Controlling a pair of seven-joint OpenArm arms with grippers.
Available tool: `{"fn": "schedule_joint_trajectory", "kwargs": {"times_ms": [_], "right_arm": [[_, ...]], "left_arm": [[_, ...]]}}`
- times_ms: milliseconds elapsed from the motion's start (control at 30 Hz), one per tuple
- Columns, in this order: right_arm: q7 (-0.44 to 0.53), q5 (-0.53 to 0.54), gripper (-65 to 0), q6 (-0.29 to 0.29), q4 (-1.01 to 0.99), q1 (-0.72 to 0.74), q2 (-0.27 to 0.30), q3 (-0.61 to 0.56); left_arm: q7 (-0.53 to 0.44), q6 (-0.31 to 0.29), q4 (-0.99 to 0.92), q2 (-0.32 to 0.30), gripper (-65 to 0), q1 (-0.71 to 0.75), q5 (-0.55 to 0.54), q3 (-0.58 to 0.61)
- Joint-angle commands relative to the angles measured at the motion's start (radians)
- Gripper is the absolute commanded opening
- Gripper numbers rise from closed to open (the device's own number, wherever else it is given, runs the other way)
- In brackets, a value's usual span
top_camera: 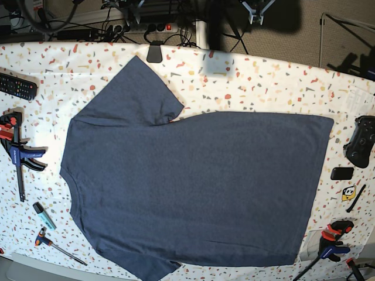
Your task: Fold the T-shirt properly
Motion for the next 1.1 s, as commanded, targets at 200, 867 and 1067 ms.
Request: {"fn": "schedule_joint_trajectory", "kwargs": {"times_ms": [200, 867, 1067], "right_arm": [[-0.001, 0.008, -52.9, 0.029, 0.003, -0.006, 0.028, -0.002], [0.005, 0.008, -52.9, 0.043, 0.003, -0.019, 0.035, -0.002], [0.005, 0.077, -52.9, 0.043, 0.003, -0.022, 0.036, -0.002]], "left_arm": [[0.007, -0.001, 0.010, 0.002, -52.5, 0.000, 0.003, 0.001], [-0.005, -0.001, 0.010, 0.002, -52.5, 0.001, 0.003, 0.001], [-0.005, 0.000, 0.010, 0.002, -52.5, 0.002, 0.003, 0.001]]}}
